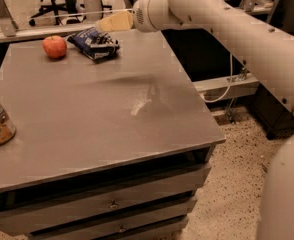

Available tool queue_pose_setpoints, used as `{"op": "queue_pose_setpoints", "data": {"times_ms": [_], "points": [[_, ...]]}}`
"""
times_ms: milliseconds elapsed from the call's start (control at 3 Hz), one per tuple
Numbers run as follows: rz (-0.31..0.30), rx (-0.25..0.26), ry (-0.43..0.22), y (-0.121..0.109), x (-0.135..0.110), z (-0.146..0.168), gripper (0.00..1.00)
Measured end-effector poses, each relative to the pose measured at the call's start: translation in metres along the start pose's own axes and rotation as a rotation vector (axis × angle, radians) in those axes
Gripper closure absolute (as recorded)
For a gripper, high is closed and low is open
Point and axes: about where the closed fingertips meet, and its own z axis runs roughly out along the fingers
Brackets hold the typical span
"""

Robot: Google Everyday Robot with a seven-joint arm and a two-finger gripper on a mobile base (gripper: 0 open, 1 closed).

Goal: Move blue chip bag near apple

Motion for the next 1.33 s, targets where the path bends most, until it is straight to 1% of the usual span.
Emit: {"op": "queue_pose_setpoints", "data": {"times_ms": [333,667,1000,1333], "points": [[-0.042,0.022,-0.023,-0.014,0.004,-0.019,0.0],[-0.047,-0.019,-0.014,-0.009,0.011,-0.01,0.0],[-0.167,-0.071,-0.004,-0.015,0.008,-0.01,0.0],[-0.212,-0.078,-0.006,-0.013,0.005,-0.009,0.0]]}}
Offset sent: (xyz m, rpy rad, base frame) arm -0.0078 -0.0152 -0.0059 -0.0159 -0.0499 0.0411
